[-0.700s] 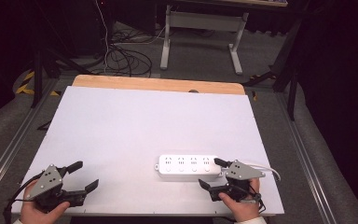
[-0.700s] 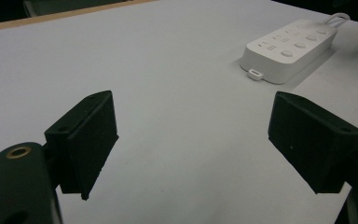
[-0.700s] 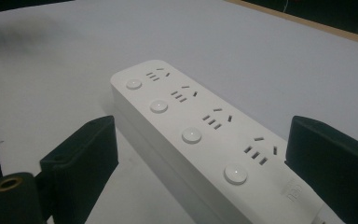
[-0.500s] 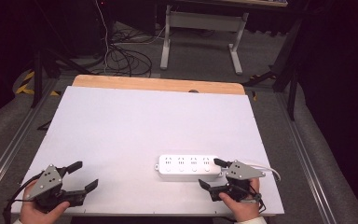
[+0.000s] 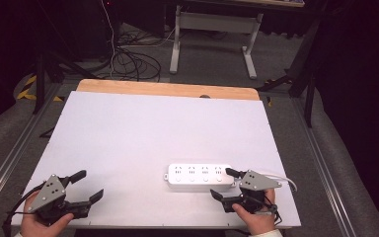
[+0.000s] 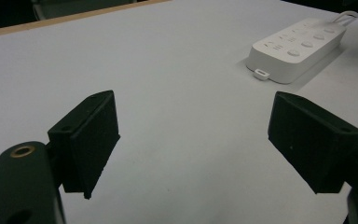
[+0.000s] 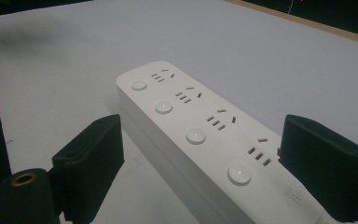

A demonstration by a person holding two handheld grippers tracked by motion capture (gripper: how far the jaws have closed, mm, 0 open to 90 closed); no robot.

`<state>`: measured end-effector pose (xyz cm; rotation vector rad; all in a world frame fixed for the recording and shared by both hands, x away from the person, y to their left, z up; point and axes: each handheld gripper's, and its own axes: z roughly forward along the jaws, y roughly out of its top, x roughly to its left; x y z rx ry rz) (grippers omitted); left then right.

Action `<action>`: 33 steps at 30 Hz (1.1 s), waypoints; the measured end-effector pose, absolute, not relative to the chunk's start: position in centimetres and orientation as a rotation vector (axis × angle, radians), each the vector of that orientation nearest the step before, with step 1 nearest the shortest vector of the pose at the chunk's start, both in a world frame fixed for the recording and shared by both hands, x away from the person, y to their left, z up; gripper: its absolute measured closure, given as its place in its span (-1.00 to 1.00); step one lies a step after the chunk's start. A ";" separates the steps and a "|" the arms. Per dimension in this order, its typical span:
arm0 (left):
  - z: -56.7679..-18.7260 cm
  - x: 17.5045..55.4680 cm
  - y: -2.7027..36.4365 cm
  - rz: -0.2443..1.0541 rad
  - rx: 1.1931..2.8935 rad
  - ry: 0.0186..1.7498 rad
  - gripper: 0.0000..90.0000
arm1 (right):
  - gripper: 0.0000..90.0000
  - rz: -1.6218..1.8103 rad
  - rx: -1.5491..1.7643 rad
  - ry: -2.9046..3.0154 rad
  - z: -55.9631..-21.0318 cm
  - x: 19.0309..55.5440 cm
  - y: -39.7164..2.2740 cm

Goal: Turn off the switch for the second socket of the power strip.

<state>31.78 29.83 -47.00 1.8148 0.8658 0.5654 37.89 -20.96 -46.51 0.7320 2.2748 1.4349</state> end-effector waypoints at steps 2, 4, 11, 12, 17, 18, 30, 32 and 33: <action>-47.0 31.8 29.8 0.564 1.817 0.865 -0.63 | -0.68 1.435 0.731 2.275 -46.5 37.9 -20.9; -47.0 31.8 29.9 0.568 1.817 0.865 -0.63 | -0.67 1.435 0.731 2.277 -46.4 37.9 -20.9; -46.9 31.8 29.9 0.565 1.819 0.869 -0.62 | -0.62 1.429 0.724 2.284 -45.8 38.0 -20.8; -46.9 31.8 29.9 0.564 1.819 0.871 -0.61 | -0.62 1.423 0.729 2.286 -45.4 38.0 -20.7; -47.0 31.8 29.8 0.561 1.819 0.871 -0.61 | -0.60 1.388 0.717 2.305 -44.7 38.2 -20.4; -46.9 31.8 29.8 0.561 1.820 0.872 -0.61 | -0.60 1.386 0.717 2.304 -44.6 38.3 -20.4; -46.9 31.8 29.9 0.566 1.816 0.878 -0.59 | -0.59 1.402 0.704 2.312 -43.1 39.5 -19.3; -47.0 31.8 29.9 0.565 1.814 0.878 -0.59 | -0.59 1.402 0.701 2.313 -42.9 39.7 -19.2; -47.0 31.8 29.9 0.564 1.815 0.878 -0.59 | -0.58 1.403 0.704 2.314 -42.8 39.8 -19.1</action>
